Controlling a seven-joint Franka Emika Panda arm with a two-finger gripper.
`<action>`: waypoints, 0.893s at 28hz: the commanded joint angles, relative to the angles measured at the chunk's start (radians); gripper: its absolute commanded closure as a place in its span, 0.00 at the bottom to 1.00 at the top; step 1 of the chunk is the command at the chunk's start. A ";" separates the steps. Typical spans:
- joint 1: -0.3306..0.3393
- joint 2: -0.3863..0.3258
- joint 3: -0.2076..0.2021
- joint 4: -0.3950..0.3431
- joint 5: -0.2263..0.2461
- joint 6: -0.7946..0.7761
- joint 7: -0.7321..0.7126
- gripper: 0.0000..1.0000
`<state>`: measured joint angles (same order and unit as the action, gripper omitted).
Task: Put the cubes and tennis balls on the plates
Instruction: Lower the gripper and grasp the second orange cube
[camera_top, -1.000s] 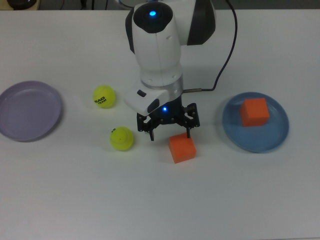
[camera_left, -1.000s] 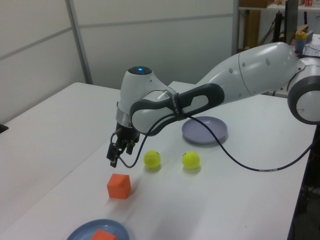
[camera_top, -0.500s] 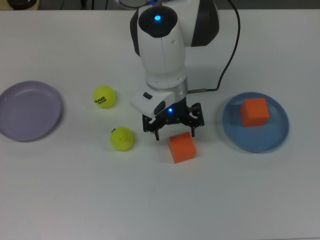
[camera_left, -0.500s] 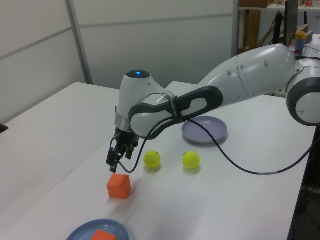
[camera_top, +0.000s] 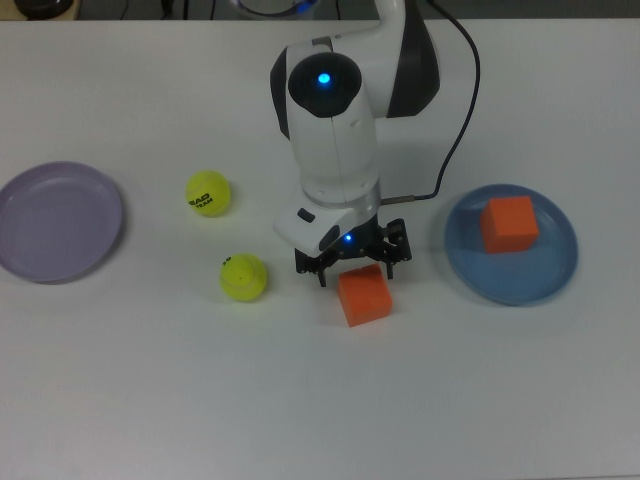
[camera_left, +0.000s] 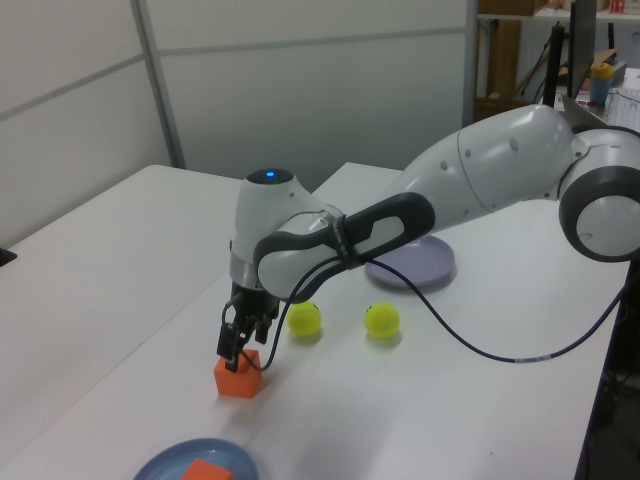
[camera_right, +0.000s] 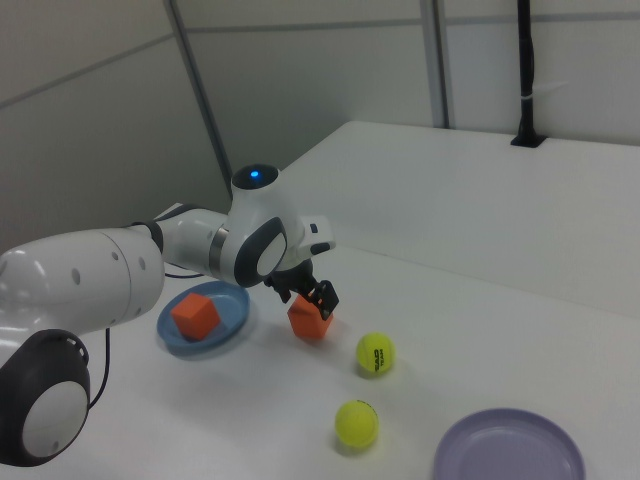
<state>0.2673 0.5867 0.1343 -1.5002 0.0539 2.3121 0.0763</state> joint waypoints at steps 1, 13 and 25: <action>0.012 0.002 -0.007 -0.002 0.020 -0.023 -0.035 0.00; 0.035 0.042 -0.008 0.000 -0.005 -0.010 -0.036 0.00; 0.052 0.053 -0.008 0.003 -0.017 0.121 -0.024 0.00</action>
<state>0.3076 0.6377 0.1344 -1.4987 0.0508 2.3818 0.0590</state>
